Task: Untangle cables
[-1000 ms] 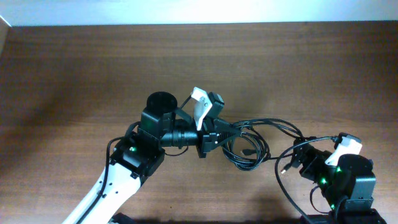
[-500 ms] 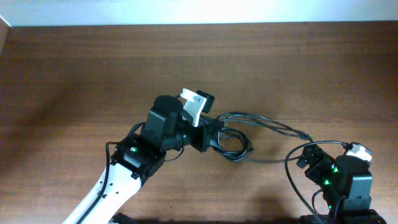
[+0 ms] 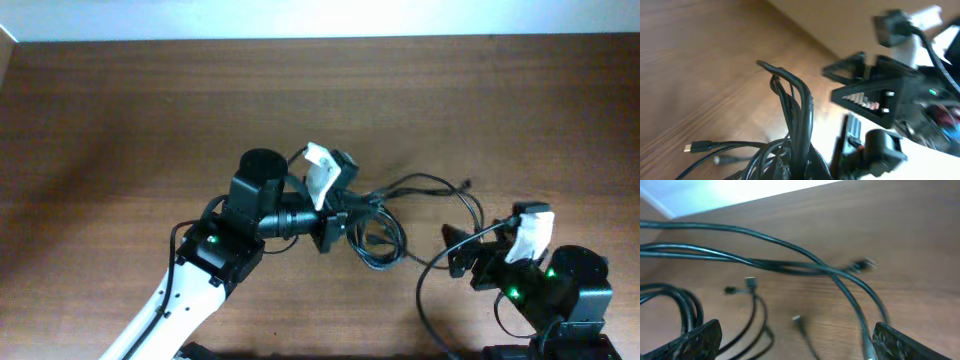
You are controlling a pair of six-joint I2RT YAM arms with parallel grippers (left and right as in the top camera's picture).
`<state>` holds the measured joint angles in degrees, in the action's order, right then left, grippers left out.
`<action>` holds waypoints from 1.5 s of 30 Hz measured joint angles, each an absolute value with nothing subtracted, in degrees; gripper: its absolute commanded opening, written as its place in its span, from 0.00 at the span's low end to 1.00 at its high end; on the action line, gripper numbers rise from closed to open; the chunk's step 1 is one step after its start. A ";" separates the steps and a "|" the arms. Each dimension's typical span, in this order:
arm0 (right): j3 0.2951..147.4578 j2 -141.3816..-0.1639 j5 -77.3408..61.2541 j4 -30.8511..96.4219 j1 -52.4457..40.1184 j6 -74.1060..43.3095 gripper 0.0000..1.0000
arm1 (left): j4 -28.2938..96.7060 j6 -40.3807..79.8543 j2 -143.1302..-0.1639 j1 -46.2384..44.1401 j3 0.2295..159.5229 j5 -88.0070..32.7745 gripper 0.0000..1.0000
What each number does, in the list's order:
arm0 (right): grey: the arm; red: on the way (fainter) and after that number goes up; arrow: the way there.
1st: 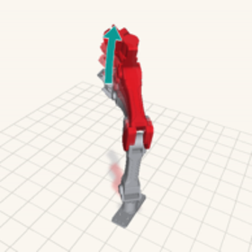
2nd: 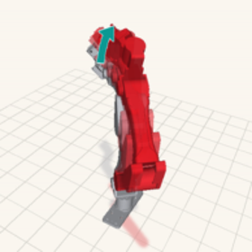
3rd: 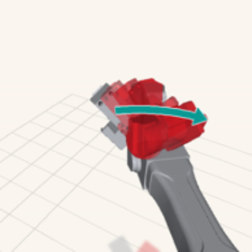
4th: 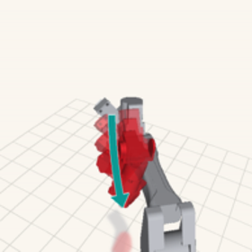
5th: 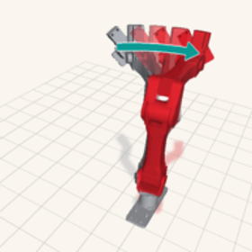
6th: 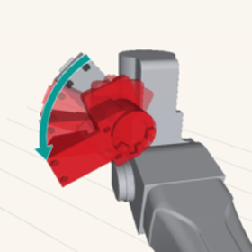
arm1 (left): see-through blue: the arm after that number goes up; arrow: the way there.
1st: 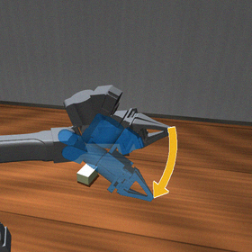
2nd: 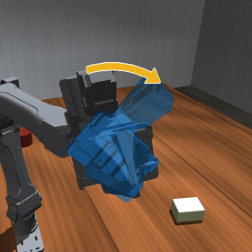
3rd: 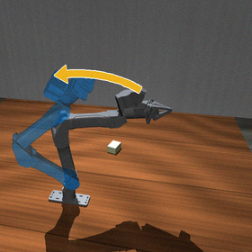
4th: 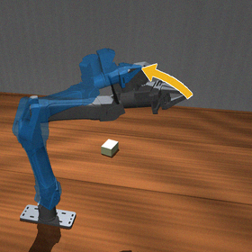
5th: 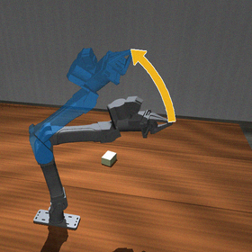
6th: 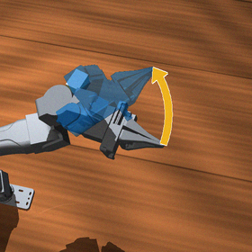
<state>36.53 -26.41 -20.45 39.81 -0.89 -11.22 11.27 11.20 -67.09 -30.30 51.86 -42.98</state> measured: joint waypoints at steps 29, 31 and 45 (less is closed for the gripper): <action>36.60 -26.44 7.35 46.81 -0.86 -40.01 0.99 | 22.00 -9.58 -67.09 -35.00 52.01 -44.12 0.00; 36.56 -26.41 -6.81 39.59 -0.82 -29.28 0.99 | 17.58 -5.37 -67.09 -34.74 51.86 -42.39 0.00; 36.53 -26.46 -40.71 29.80 -0.82 -15.18 0.90 | -16.60 13.54 -67.07 -34.68 51.48 -41.74 0.00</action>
